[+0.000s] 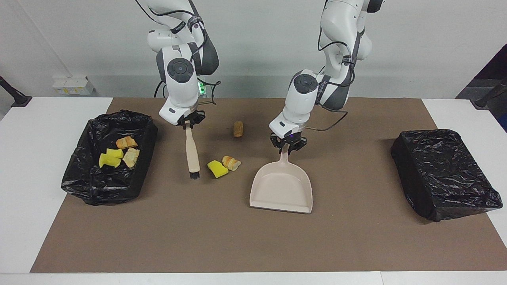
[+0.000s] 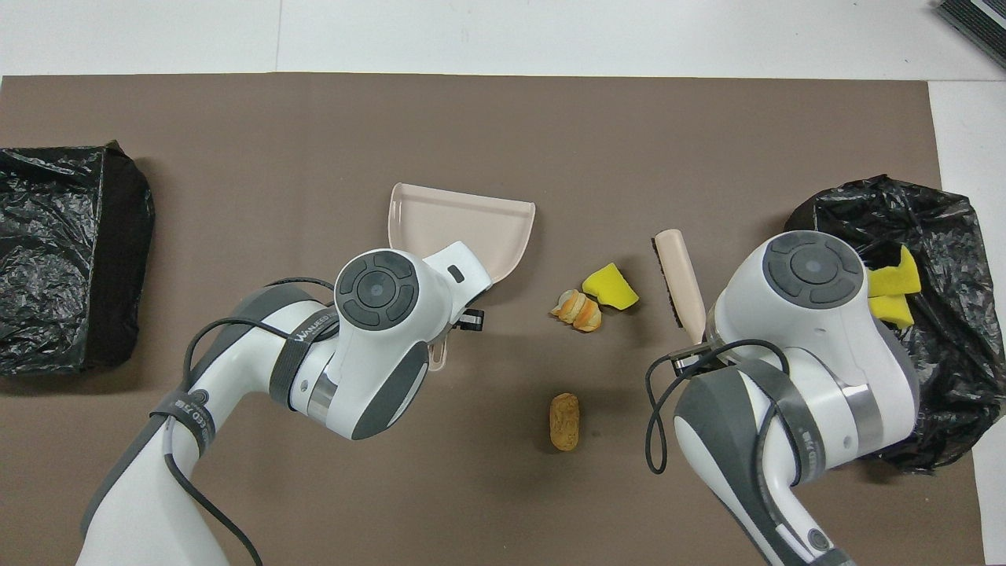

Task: Sweep and dump trash in bin
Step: 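Lift the brush with the right gripper while the left gripper grasps the dustpan, then sweep the bread and sponge pieces into the dustpan with the right gripper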

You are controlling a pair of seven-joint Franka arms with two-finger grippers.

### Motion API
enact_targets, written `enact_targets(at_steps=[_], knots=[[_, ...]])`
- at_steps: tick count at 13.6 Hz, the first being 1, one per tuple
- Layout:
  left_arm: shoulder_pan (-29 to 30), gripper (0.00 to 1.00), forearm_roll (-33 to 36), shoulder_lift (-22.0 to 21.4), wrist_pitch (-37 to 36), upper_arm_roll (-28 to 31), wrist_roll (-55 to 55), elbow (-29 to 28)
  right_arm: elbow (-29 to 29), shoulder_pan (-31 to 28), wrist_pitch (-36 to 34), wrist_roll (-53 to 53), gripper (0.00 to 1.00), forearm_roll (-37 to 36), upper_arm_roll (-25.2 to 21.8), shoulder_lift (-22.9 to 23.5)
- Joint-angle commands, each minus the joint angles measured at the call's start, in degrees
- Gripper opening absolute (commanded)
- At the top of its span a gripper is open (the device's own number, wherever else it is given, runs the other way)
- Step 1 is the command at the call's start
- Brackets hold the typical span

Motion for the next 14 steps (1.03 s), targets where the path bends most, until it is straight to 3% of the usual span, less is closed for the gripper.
enact_targets(at_steps=[1,5,8,13,14], knots=[[3.8,0.0,3.8,-4.1,-4.0,0.2,7.4,1.2,-0.6,0.1,1.3,0.9,0.0,0.5,0.6,-0.5],[8.2,0.0,3.9,-5.7,-9.5,0.2,28.5,1.1,-1.0,2.6,3.1,7.5,0.0,1.1,0.7,3.1],[9.9,0.0,4.1,-5.7,-13.1,0.3,41.7,0.8,-1.1,5.4,6.5,13.4,0.0,7.9,0.7,5.6],[7.6,0.0,7.7,-5.3,-18.1,-0.2,45.8,0.1,-1.1,8.3,7.4,14.8,0.0,8.9,0.7,7.7],[7.6,0.0,7.9,-5.6,-18.6,-0.1,48.2,-0.6,-1.1,9.0,7.6,14.7,0.0,11.9,0.8,7.8]])
